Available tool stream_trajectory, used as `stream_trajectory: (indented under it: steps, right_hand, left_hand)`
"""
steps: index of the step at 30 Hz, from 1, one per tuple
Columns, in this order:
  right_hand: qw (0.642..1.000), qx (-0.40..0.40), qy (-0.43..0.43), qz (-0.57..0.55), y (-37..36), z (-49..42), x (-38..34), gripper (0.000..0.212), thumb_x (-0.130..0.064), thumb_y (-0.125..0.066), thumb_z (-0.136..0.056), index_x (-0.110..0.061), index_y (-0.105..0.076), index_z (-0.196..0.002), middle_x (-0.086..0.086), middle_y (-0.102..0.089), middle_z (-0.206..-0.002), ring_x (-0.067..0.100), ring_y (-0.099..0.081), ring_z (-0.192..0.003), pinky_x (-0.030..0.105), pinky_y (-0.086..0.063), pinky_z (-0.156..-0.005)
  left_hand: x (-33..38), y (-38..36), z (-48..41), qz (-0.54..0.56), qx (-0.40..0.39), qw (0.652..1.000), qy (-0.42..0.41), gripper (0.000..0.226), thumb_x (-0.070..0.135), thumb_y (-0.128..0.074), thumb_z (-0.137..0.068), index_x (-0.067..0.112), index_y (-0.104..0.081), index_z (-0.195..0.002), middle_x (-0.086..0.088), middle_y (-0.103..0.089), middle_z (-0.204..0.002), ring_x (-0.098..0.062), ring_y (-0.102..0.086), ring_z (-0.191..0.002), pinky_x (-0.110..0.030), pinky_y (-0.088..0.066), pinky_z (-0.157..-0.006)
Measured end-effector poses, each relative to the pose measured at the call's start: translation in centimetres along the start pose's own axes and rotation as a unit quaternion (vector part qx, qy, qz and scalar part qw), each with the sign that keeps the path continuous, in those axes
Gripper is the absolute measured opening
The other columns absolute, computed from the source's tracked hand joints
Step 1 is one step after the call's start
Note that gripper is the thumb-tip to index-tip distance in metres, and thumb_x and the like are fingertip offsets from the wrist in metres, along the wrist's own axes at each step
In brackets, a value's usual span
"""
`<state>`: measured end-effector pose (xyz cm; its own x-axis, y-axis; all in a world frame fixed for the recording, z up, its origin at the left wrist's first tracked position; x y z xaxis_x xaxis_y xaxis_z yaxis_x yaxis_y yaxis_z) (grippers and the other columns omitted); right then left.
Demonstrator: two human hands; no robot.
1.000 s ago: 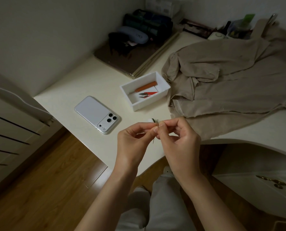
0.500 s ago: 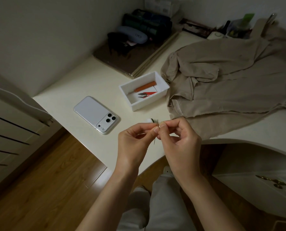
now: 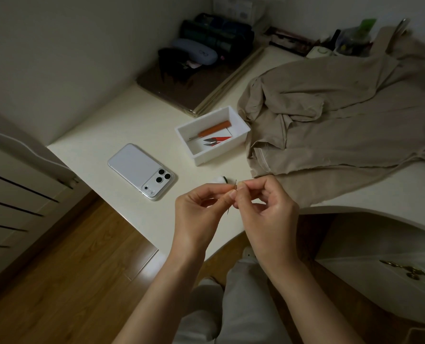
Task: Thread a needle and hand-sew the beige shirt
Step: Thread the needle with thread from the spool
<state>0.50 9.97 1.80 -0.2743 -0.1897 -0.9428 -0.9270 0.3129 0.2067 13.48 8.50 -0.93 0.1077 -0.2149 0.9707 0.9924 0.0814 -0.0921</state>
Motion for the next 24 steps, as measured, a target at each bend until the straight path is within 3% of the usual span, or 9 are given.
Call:
stream_trajectory:
  steps: [11, 15, 20, 24]
  right_hand:
    - [1.000, 0.001, 0.013, 0.006, 0.1, 0.1, -0.2, 0.012, -0.006, -0.064, -0.086, -0.017, -0.059, -0.086, -0.010, -0.063, -0.077, 0.000, -0.067, -0.076, 0.007, -0.050, -0.060]
    - [1.000, 0.002, 0.010, -0.003, 0.0, 0.1, -0.2, 0.006, -0.012, -0.062, -0.085, -0.017, -0.059, -0.086, -0.010, -0.064, -0.077, 0.001, -0.067, -0.075, 0.008, -0.050, -0.060]
    - [1.000, -0.007, -0.012, -0.013, -0.1, 0.2, 0.1, 0.012, -0.005, -0.064, -0.087, -0.016, -0.061, -0.086, -0.008, -0.065, -0.075, 0.001, -0.067, -0.072, 0.007, -0.049, -0.059]
    - [0.998, -0.016, -0.044, -0.029, -0.3, 0.3, 0.5, 0.011, -0.010, -0.061, -0.088, -0.021, -0.061, -0.088, -0.009, -0.065, -0.073, 0.001, -0.066, -0.070, 0.011, -0.052, -0.060]
  left_hand:
    - [0.0, 0.3, 0.2, -0.022, 0.006, 1.000, -0.015, 0.010, 0.027, -0.071, -0.062, 0.022, -0.074, -0.071, 0.001, -0.073, -0.074, -0.015, -0.069, -0.074, -0.022, -0.055, -0.071]
    - [0.1, 0.5, 0.3, -0.032, 0.015, 0.999, -0.019, 0.012, 0.029, -0.071, -0.062, 0.022, -0.075, -0.071, -0.001, -0.073, -0.075, -0.017, -0.070, -0.075, -0.028, -0.055, -0.075]
    - [0.2, 0.8, 0.3, -0.059, 0.033, 0.997, -0.030, 0.005, 0.024, -0.075, -0.067, 0.024, -0.075, -0.072, 0.002, -0.074, -0.076, -0.014, -0.069, -0.078, -0.037, -0.054, -0.083]
    - [0.6, 1.4, 0.2, -0.117, 0.061, 0.988, -0.077, 0.015, 0.015, -0.077, -0.073, 0.030, -0.074, -0.073, 0.011, -0.072, -0.075, -0.010, -0.066, -0.083, -0.027, -0.051, -0.079]
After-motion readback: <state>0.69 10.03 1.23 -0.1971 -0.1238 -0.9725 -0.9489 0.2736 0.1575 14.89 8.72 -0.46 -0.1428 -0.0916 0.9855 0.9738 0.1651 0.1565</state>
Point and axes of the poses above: each hand's wrist, its own z-axis away from the middle knuckle, its own y-axis out of the back of the hand, x = y × z, the point moved 10 cm from there along -z, towards the middle knuckle
